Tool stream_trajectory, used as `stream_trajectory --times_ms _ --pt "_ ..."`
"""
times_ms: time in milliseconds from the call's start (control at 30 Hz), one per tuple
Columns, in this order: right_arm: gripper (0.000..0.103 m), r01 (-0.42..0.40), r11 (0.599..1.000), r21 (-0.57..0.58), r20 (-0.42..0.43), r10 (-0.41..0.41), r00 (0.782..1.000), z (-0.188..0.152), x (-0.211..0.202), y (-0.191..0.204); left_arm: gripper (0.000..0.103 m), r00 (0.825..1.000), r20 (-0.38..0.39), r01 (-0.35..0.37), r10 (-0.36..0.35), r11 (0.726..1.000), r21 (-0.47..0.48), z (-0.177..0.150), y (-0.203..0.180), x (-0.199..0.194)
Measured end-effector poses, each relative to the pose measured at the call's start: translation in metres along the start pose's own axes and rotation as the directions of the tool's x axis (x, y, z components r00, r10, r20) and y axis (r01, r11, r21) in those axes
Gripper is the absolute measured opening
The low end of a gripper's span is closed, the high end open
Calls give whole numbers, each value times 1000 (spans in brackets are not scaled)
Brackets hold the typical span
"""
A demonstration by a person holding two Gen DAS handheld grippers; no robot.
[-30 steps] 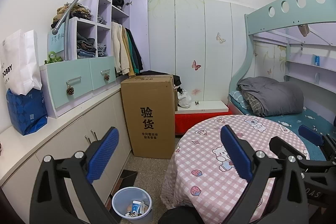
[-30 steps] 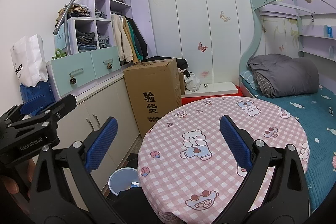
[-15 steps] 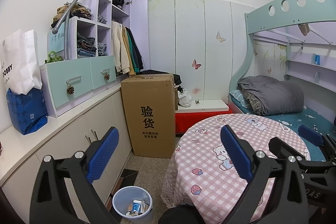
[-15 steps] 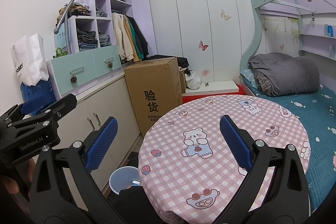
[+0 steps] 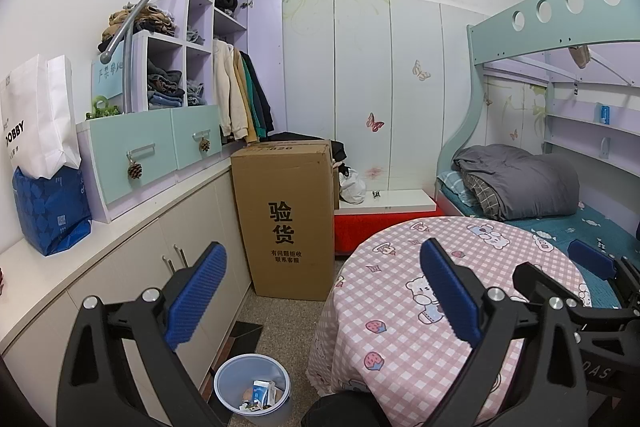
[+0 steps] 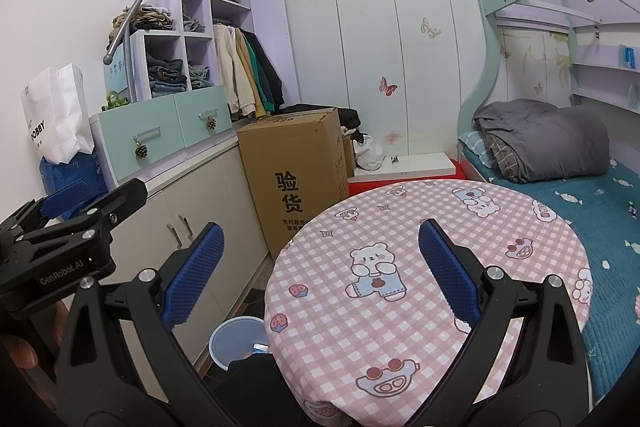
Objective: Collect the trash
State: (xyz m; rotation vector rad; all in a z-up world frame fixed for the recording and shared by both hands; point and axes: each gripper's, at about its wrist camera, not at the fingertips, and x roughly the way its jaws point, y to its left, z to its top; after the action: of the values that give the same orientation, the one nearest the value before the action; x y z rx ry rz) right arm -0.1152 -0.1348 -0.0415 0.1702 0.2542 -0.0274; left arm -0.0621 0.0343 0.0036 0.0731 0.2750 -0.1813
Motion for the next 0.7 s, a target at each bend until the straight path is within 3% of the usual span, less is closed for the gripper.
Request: stream_trajectory --times_ms 700 --pt "96 -3 1000 1 -4 3 1000 -2 -1 5 95 1000 -10 -9 9 1000 -6 -9 -1 0"
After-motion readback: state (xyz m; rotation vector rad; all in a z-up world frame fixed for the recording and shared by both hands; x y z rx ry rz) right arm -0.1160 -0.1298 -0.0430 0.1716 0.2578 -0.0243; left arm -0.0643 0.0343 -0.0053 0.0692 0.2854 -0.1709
